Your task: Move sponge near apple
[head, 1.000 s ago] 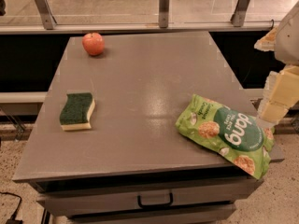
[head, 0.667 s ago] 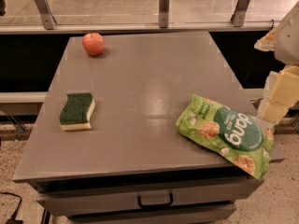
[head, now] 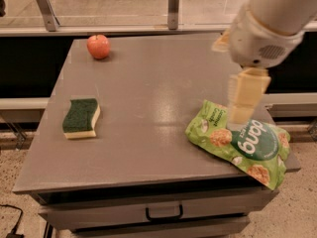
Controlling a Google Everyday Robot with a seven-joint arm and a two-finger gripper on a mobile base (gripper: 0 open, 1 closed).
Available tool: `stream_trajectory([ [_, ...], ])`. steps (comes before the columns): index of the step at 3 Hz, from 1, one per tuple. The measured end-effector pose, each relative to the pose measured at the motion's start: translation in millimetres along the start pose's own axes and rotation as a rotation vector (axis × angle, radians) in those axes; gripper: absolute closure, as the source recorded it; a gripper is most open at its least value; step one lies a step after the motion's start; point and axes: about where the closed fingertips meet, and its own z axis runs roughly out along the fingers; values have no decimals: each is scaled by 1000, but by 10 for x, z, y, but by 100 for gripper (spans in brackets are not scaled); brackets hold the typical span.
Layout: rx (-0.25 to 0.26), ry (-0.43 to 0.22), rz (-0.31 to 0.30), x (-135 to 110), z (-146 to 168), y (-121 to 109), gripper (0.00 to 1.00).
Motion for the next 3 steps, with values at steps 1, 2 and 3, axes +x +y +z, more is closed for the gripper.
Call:
stream_trajectory([
  [1,-34,-28,-138,-550,255,-67,0],
  [2,-90,-59,-296,-1139,537,-36,0],
  [3,-152,-89,-443,-1655,765,38,0],
])
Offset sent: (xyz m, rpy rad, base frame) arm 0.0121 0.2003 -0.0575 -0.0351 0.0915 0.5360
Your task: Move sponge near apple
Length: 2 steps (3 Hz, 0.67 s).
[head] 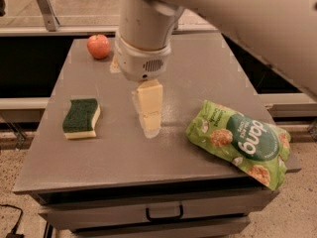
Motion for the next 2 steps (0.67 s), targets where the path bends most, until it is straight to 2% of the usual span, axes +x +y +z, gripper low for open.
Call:
stream_trajectory([
  [1,-58,-10,-145,-331,222,-191,0],
  [2,-82,15,-319,-575,440,-484,0],
])
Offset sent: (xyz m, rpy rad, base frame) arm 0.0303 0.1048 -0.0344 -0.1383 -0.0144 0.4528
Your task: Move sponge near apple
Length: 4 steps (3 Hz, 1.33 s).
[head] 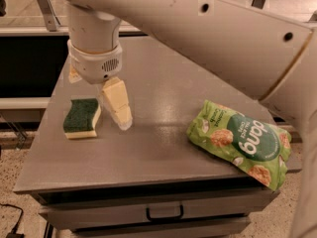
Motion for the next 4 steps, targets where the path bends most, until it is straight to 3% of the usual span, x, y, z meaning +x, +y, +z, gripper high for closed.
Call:
stream_trajectory([
  [1,-6,18,-99,-45,97,-176,0],
  [4,-84,-1,-356,-210,440,-369,0],
])
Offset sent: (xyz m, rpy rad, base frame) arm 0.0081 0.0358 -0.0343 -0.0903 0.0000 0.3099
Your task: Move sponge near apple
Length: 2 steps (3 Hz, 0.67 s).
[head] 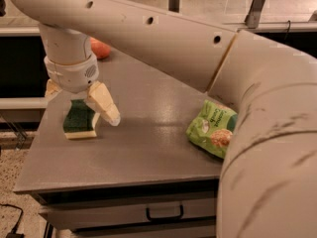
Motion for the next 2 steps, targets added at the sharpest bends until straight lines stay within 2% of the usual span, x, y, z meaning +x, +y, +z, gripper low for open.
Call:
stream_trajectory([
  [1,-17,-4,-85,1,94,-49,0],
  [2,-30,2,-125,32,153,-63,0],
])
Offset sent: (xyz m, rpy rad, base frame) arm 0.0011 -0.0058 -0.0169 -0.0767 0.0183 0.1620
